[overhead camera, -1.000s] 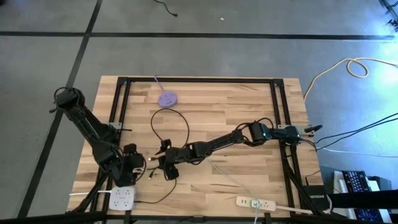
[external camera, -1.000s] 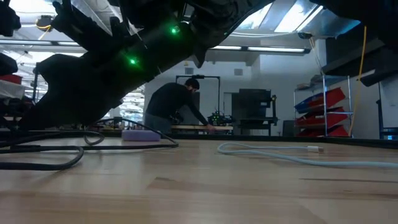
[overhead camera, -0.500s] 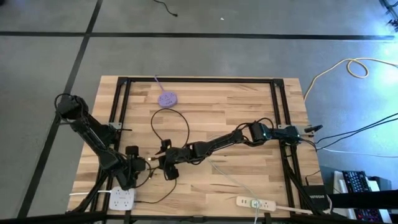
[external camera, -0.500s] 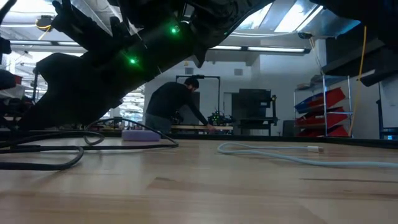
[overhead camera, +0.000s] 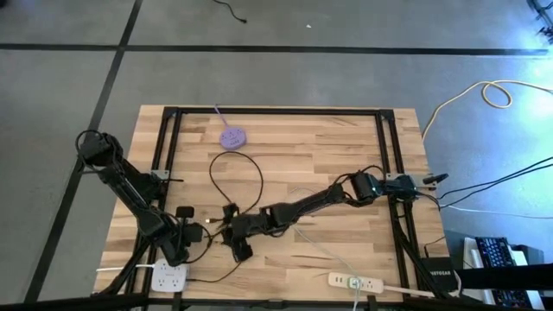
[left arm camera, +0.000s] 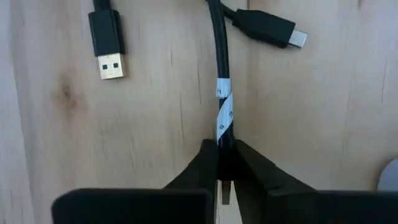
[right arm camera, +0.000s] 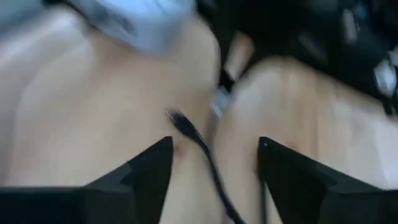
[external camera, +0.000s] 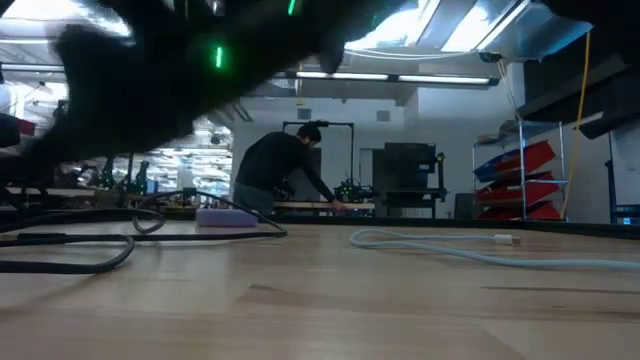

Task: Insert USB
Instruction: Insert the black usb cable into the purple outlet extension

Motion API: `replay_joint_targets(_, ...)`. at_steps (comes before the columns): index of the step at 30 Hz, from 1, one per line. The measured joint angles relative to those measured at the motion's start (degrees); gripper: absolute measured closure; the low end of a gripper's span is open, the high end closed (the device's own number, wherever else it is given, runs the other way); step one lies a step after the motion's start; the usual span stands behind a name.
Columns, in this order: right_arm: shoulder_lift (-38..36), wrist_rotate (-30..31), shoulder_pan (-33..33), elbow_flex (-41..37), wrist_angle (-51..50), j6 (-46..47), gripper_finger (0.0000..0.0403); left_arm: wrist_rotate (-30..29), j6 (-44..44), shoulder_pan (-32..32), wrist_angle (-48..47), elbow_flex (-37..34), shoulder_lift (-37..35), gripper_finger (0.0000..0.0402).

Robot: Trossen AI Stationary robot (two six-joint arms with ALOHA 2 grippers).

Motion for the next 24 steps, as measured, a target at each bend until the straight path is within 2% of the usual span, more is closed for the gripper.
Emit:
replay_joint_targets(2, -0.84, 0.03, 0.80, 0.00, -0.08, 0.05, 0.0225, -3.22, -2.51, 0.06, -0.01, -0.22, -1.36, 0.0395)
replay_joint_targets(6, -2.80, 4.59, 1.58, -0.06, -0.89, 5.04, 0.0245, -13.86, -4.47, -2.06, 2.04, -0.26, -7.30, 0.0398)
replay_joint_targets(8, -4.73, 3.18, 1.56, -0.06, -2.18, 7.60, 0.0246, -18.83, -3.42, -3.52, 3.68, -0.31, -11.57, 0.0398)
replay_joint_targets(12, -9.18, 1.36, 2.24, -2.08, -1.02, 8.50, 0.0243, -29.62, 0.48, -6.72, 6.55, -0.28, -19.68, 0.0399)
replay_joint_targets(15, -11.93, 4.52, 2.75, -6.55, 1.37, 8.00, 0.0243, -38.91, 6.28, -8.88, 10.68, -0.26, -23.67, 0.0399)
replay_joint_targets(17, -13.83, 6.08, 3.16, -11.70, 6.83, 7.90, 0.0243, -44.94, 10.81, -9.77, 13.81, -0.26, -25.08, 0.0399)
replay_joint_targets(19, -15.94, 7.29, 3.79, -17.75, 15.78, 6.96, 0.0243, -46.83, 16.04, -9.71, 17.57, -0.27, -25.66, 0.0399)
replay_joint_targets(21, -18.20, 11.66, 4.76, -23.80, 24.97, 4.90, 0.0243, -45.38, 21.22, -9.20, 24.37, -1.22, -25.70, 0.0399)
replay_joint_targets(24, -20.21, 20.17, 6.59, -30.59, 35.55, 0.64, 0.0243, -38.03, 35.15, -7.87, 45.64, -5.91, -25.62, 0.0399)
